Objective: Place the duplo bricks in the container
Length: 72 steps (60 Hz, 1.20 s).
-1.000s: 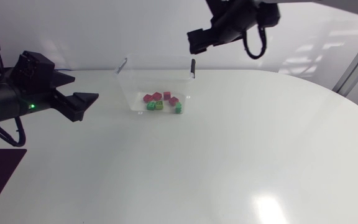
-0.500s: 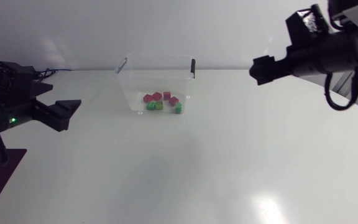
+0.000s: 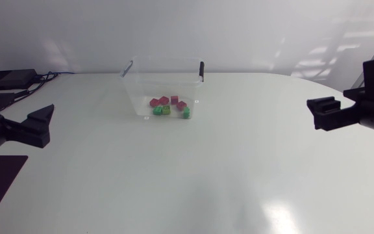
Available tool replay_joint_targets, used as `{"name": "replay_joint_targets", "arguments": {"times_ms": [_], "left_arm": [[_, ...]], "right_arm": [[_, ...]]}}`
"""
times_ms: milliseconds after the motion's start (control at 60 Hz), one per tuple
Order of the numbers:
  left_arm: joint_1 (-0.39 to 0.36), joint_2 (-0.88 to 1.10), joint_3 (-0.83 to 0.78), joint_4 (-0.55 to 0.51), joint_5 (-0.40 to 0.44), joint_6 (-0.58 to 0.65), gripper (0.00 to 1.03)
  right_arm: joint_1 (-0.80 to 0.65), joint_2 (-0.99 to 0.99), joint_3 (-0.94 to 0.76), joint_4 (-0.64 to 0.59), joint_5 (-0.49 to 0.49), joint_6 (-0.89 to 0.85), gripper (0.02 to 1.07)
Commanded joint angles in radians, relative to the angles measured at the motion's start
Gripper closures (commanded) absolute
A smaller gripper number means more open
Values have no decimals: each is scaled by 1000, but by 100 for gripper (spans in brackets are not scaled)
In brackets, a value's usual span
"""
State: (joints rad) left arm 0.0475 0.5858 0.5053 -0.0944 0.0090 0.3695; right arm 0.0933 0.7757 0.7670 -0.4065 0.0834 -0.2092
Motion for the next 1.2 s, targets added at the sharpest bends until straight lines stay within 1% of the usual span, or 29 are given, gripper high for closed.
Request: {"name": "replay_joint_targets", "arguments": {"times_ms": [0,167,283,350,633,1183], "left_arm": [[18,-47,-40,16,-9,3,4],[32,-167,-99,5,-9,28,4],[28,-257,-149,-5,-9,37,4],[25,-327,-183,-11,-9,36,4],[20,-557,-277,-74,-7,36,4],[-16,-575,-402,17,-8,-185,4]], "right_arm": [[-17,-59,-51,20,10,-30,6],[-38,-171,-118,28,13,-30,6],[-66,-216,-160,31,27,-53,6],[-78,-265,-199,48,52,-87,6],[-92,-400,-265,54,46,-151,6],[-93,-606,-540,246,-25,44,6]]}}
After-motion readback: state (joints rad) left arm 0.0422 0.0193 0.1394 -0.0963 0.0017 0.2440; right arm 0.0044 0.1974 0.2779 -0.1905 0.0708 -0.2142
